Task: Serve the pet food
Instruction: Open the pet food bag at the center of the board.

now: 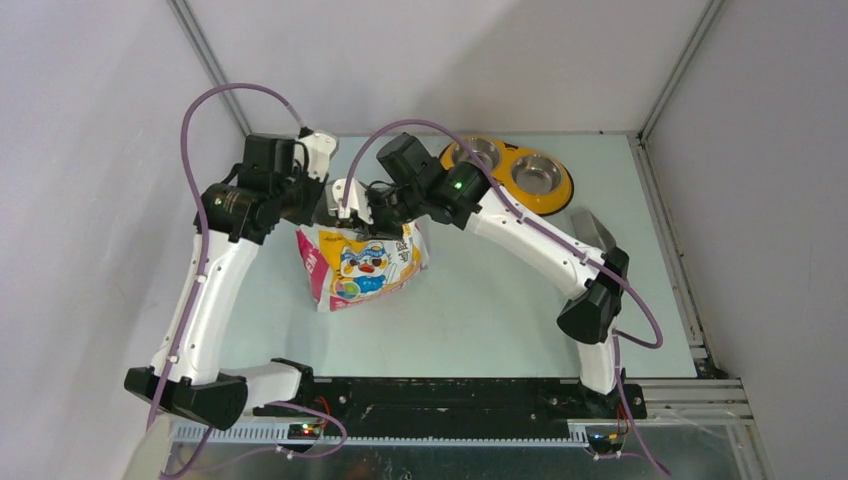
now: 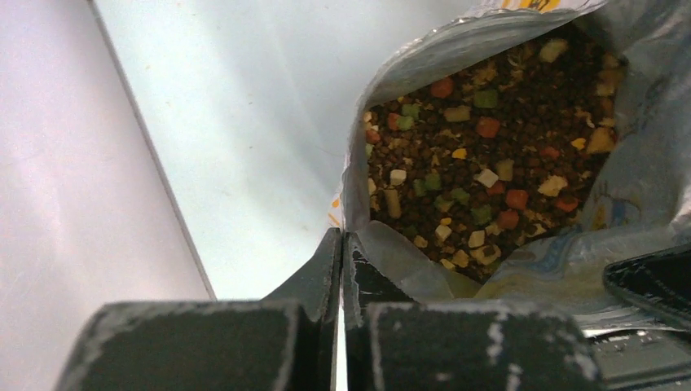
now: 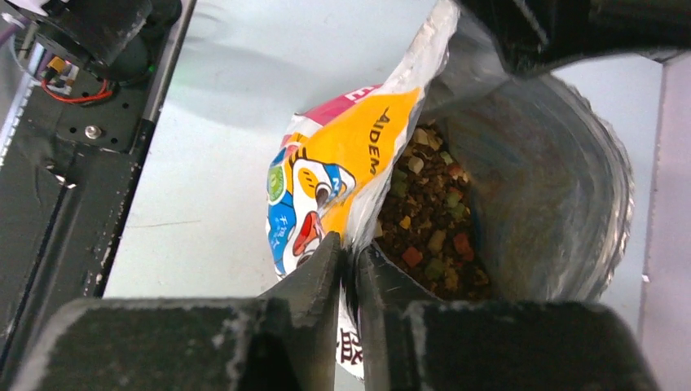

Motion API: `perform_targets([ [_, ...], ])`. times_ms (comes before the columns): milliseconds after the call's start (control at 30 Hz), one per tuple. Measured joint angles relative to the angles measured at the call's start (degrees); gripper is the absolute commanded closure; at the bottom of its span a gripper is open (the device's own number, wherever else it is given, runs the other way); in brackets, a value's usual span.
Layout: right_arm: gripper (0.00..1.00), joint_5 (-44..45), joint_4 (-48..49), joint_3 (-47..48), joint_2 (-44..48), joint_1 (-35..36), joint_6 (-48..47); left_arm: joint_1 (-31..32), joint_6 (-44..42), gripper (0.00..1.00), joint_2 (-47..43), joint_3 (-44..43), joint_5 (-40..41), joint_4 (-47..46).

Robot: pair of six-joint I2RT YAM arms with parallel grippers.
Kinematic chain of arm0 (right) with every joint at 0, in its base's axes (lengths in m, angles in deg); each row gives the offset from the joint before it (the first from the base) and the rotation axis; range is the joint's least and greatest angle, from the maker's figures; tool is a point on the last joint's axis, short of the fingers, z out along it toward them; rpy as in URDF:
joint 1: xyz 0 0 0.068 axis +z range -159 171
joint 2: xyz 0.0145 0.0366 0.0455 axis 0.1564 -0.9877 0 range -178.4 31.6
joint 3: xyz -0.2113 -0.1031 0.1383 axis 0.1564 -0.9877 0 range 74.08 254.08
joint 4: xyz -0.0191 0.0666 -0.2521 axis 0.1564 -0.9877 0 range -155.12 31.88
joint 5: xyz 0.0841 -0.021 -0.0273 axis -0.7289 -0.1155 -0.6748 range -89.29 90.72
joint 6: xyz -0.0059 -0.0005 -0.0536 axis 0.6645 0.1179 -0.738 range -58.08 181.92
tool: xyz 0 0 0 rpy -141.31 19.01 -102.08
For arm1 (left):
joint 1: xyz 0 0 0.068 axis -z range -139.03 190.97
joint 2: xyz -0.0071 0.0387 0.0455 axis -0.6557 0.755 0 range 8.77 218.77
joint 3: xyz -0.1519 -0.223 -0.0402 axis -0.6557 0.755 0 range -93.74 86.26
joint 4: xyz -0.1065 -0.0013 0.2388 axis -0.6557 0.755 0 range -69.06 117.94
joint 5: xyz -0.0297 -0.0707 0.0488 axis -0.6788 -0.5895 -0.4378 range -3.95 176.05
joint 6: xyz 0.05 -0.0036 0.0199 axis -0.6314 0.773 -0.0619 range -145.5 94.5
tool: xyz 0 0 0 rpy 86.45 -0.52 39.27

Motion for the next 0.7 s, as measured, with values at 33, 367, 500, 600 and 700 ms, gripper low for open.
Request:
perform_targets([
  [33,0.77,0.4,0.0,-0.2,0.2,0.0,0.3,-0.1,0.4,1.00,-0.3,0.0,1.0,-0.2],
  [367,0.55,2.2,0.2,-0.5,1.3,0.1,2.4,-1.6,1.3,0.37,-3.0,-2.2,11.3,-7.3],
  [500,0.51,2.1,0.4,-0.5,1.3,-0.4,3.3,-1.6,0.7,0.12,-4.4,-2.2,7.1,-7.5],
  [600,0.48,1.5,0.7,-0.4,1.3,-1.4,4.9,-1.6,-1.3,0.05,-6.1,-2.2,0.3,-7.0],
  [700,0.47,0.2,1.0,-0.1,1.4,-3.4,7.1,-1.6,-4.6,0.06,-9.0,-1.9,-7.6,-5.9],
])
